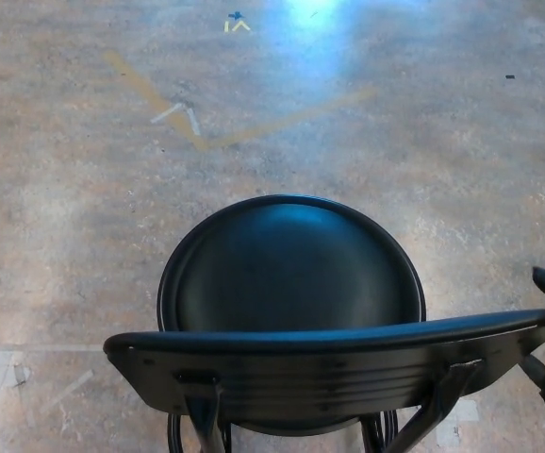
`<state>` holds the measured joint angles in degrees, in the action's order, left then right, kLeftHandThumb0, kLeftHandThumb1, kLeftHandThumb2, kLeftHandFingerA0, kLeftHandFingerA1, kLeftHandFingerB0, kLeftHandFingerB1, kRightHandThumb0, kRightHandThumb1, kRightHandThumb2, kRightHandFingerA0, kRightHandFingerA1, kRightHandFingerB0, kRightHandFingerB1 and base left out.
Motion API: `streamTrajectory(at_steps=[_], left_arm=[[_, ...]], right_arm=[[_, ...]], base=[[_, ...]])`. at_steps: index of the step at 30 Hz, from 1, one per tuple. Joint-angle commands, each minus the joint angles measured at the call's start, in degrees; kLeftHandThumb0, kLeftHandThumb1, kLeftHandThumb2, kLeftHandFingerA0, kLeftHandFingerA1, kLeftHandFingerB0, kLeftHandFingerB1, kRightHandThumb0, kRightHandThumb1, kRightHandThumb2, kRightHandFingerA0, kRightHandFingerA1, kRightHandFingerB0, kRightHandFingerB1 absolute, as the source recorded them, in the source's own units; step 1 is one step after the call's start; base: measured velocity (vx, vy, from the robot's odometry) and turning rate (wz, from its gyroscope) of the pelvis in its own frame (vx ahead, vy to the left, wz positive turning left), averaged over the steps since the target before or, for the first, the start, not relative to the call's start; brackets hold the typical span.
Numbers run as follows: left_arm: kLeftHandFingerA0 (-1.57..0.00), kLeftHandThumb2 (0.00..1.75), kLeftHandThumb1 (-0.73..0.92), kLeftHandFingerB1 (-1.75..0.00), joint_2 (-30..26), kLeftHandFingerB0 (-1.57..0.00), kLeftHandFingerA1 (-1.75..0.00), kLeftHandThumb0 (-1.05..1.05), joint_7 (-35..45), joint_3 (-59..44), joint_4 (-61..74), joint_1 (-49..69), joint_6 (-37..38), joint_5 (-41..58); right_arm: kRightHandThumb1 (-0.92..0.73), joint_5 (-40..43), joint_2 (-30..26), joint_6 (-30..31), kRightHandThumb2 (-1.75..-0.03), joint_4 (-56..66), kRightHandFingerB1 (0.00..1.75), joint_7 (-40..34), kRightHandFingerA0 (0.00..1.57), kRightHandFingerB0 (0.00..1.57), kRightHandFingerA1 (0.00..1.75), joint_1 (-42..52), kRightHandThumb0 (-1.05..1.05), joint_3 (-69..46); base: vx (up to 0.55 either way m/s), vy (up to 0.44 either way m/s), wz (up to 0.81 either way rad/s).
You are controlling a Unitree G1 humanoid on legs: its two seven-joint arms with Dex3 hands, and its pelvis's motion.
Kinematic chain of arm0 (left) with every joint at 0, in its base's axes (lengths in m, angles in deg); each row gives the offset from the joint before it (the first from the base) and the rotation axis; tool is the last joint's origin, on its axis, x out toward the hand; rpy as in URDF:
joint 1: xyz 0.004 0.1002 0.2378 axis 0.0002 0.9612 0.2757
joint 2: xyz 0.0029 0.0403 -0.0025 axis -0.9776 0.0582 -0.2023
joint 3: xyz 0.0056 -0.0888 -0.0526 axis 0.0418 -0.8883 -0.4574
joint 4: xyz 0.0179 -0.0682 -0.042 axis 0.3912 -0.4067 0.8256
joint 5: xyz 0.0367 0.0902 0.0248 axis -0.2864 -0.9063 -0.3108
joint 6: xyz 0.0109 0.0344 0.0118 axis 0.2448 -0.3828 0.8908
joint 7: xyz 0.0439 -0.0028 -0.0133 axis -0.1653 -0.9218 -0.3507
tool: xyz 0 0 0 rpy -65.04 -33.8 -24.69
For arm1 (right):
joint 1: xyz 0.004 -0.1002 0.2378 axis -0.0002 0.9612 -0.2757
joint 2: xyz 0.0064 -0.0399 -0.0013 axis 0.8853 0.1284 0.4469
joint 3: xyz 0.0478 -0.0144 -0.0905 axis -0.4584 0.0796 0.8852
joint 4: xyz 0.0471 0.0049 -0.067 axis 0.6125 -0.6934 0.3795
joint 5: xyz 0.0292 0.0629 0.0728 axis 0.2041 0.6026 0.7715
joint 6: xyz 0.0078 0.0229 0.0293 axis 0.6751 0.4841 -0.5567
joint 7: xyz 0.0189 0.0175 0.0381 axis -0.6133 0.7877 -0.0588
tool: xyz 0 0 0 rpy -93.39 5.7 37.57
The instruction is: Use the right hand to rotate the back of the chair to its left.
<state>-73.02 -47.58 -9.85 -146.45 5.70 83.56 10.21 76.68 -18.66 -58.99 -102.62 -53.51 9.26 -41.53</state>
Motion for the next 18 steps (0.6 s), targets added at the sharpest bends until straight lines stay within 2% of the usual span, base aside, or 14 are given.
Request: streamTrajectory(at_steps=[1,2,3,4,5,7,8,9,10,13,14,16,17,18], left_arm=[[-0.03,1.34,0.67,-0.58,-0.4,0.00,-0.80,-1.05,-0.2,0.1,-0.2,0.1,-0.7,1.4],[-0.05,1.34,0.67,-0.59,-0.6,0.00,-0.79,-1.05,-0.1,0.2,-0.3,0.1,-0.8,1.2],[-0.03,1.33,0.66,-0.59,-0.7,0.00,-0.80,-1.05,-0.1,0.2,-0.3,0.1,-0.8,1.3],[-0.03,1.33,0.66,-0.59,-0.7,0.00,-0.80,-1.05,-0.2,0.1,-0.3,0.1,-0.8,1.4],[-0.25,0.68,0.86,-0.23,-0.8,-0.13,-0.35,-0.73,-0.1,0.5,-0.3,0.2,-0.7,1.0],[-0.26,0.68,0.86,-0.24,-0.8,-0.13,-0.35,-0.73,-0.3,0.7,-0.3,0.2,-0.6,1.0],[-0.24,0.68,0.86,-0.23,-0.8,-0.12,-0.34,-0.72,-0.3,0.6,-0.3,0.2,-0.6,1.2],[-0.24,0.68,0.86,-0.23,-0.8,-0.12,-0.34,-0.72,-0.2,0.5,-0.3,0.1,-0.8,1.4],[-0.24,0.68,0.85,-0.23,-0.8,-0.12,-0.35,-0.74,-0.3,0.6,-0.3,0.1,-0.8,1.3],[-0.23,0.67,0.87,-0.23,-0.8,-0.11,-0.34,-0.73,-0.2,0.9,-0.2,0.1,-0.7,1.1],[-0.01,1.10,0.52,-0.50,-0.8,0.00,-0.49,-0.36,-0.3,0.9,-0.3,0.1,-0.6,1.1],[-0.01,1.10,0.52,-0.50,-0.8,0.00,-0.49,-0.36,-0.2,0.8,-0.3,0.1,-0.5,1.2],[-0.25,0.67,0.85,-0.24,-0.7,-0.13,-0.34,-0.72,-0.5,0.5,-0.3,0.1,-0.7,1.6],[-0.25,0.67,0.85,-0.24,-0.7,-0.13,-0.34,-0.72,-0.9,0.1,-0.3,0.1,-0.9,2.1]], right_arm=[[-0.71,-0.1,-1.3,-4.0,-0.53,1.3,0.24,2.7,0.00,0.00,0.11,1.0,-1.05,0.5],[-0.52,0.3,-2.1,-4.3,-1.03,2.1,0.57,4.5,0.00,0.00,0.52,1.0,-1.05,0.6],[-0.67,0.4,-2.6,-4.5,-0.59,2.5,0.14,5.4,0.00,0.00,0.17,1.0,-1.05,0.8],[-0.67,0.2,-2.9,-4.5,-0.59,2.7,0.14,5.6,0.00,0.00,0.17,1.0,-1.05,0.9],[-0.67,0.7,-3.5,-4.9,-0.59,3.0,0.13,7.3,0.00,0.00,0.13,1.1,-1.05,1.0],[-0.65,1.2,-4.0,-4.5,-0.58,3.6,0.19,9.1,0.00,0.00,0.16,1.2,-1.05,1.1],[-0.60,1.8,-4.3,-3.7,-0.61,4.5,0.36,10.8,0.00,0.00,0.28,1.4,-1.05,1.1],[-0.60,2.4,-4.5,-3.1,-0.61,5.4,0.36,12.4,0.00,0.00,0.28,1.6,-1.05,1.2],[-0.56,3.2,-4.9,-2.7,-0.63,7.2,0.38,14.8,0.00,0.00,0.37,2.2,-1.05,1.5],[-0.58,1.4,-6.5,-0.5,-0.64,12.2,0.39,15.3,0.00,0.00,0.36,3.9,-1.05,2.9],[-0.59,1.5,-7.2,0.3,-0.64,14.9,0.41,16.0,0.00,0.00,0.37,4.9,-1.05,3.3],[-0.59,1.5,-8.2,1.4,-0.64,18.6,0.41,17.0,0.00,0.00,0.37,6.0,-1.05,3.9],[-0.57,1.4,-8.8,2.2,-0.64,20.5,0.44,17.5,0.00,0.00,0.39,6.7,-1.05,4.1],[-0.57,1.2,-9.6,3.0,-0.64,22.6,0.44,18.0,0.00,0.00,0.39,7.4,-1.05,4.2]], base=[[0.00,0.000,0.00],[0.00,0.000,0.00],[0.00,0.000,0.00],[0.00,0.000,0.00],[0.00,0.000,0.00],[0.00,0.000,0.00],[0.00,0.000,0.00],[0.00,0.000,0.00],[0.00,0.000,0.00],[0.00,0.000,0.00],[0.00,0.000,0.00],[0.00,0.000,0.00],[0.00,0.000,0.00],[0.00,0.000,0.00]])
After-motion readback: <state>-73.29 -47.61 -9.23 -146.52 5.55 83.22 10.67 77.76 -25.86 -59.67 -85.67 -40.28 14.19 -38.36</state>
